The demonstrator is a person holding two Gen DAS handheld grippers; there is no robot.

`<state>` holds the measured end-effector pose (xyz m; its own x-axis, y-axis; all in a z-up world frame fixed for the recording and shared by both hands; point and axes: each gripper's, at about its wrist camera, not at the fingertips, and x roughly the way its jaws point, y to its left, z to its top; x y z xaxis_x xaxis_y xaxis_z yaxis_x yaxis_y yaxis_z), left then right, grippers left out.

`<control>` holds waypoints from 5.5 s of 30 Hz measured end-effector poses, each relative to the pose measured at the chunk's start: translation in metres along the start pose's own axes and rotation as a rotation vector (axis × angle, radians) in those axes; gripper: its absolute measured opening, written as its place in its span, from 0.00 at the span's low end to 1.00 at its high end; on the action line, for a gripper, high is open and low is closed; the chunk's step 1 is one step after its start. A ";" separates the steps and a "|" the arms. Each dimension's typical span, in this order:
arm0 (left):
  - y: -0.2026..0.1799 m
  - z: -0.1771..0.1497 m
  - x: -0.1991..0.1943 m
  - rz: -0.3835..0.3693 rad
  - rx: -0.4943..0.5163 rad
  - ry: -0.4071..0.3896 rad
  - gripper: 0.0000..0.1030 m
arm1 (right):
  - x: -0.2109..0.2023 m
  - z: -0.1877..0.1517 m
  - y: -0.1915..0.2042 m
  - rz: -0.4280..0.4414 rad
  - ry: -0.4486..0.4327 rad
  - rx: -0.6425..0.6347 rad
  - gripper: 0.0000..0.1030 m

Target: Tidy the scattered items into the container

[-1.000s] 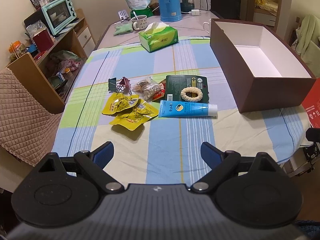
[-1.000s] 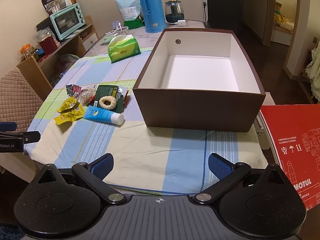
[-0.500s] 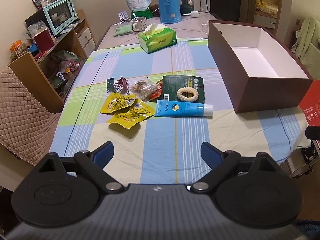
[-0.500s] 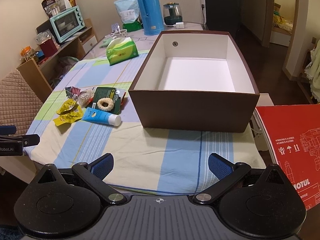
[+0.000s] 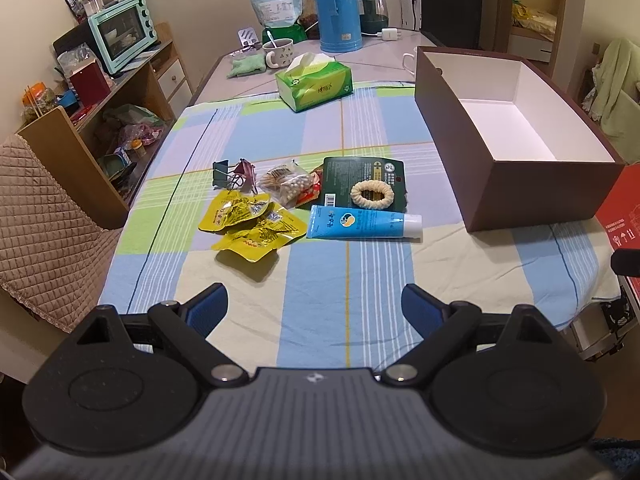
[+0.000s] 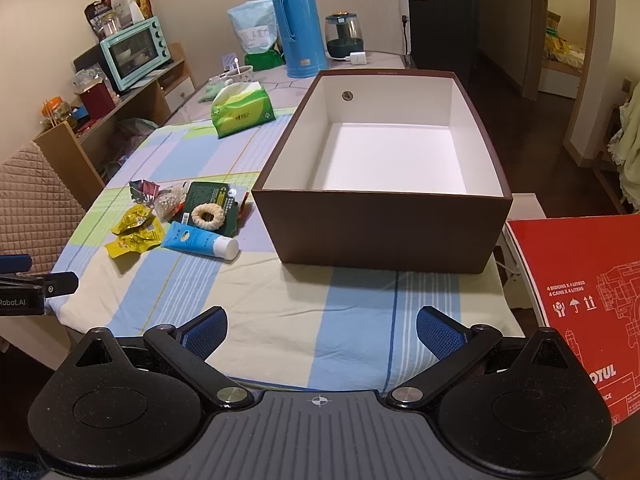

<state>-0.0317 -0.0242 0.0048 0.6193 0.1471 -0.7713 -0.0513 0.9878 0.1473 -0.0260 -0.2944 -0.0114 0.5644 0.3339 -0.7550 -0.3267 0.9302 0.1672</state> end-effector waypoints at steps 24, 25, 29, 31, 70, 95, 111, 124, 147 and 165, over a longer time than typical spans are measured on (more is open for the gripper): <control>0.014 -0.011 0.006 0.017 -0.053 0.040 0.89 | 0.012 0.005 0.005 0.107 -0.020 -0.029 1.00; 0.016 -0.010 0.006 0.017 -0.056 0.041 0.89 | 0.014 0.007 0.007 0.116 -0.024 -0.031 1.00; 0.024 -0.006 0.010 0.012 -0.061 0.050 0.89 | 0.018 0.013 0.014 0.142 -0.041 -0.048 1.00; 0.029 -0.004 0.014 0.008 -0.062 0.055 0.89 | 0.021 0.016 0.018 0.154 -0.044 -0.056 1.00; 0.119 0.029 0.118 -0.163 0.009 0.119 0.87 | 0.124 0.047 0.084 0.116 0.124 -0.038 1.00; 0.170 0.020 0.198 -0.402 -0.429 0.276 0.63 | 0.174 0.057 0.096 0.083 0.244 -0.081 1.00; 0.187 0.023 0.231 -0.461 -0.605 0.301 0.25 | 0.186 0.061 0.097 0.070 0.278 -0.075 1.00; 0.197 0.038 0.212 -0.509 -0.437 0.271 0.04 | 0.202 0.059 0.127 0.131 0.287 -0.175 1.00; 0.212 0.062 0.195 -0.505 -0.167 0.262 0.00 | 0.247 0.052 0.190 -0.008 0.286 -0.760 0.74; 0.230 0.053 0.222 -0.563 -0.164 0.316 0.04 | 0.276 0.061 0.179 0.123 0.439 -0.496 0.46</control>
<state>0.1355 0.2327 -0.1001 0.3282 -0.4103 -0.8508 0.0789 0.9095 -0.4082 0.1172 -0.0262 -0.1514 0.1750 0.2426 -0.9542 -0.7373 0.6745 0.0363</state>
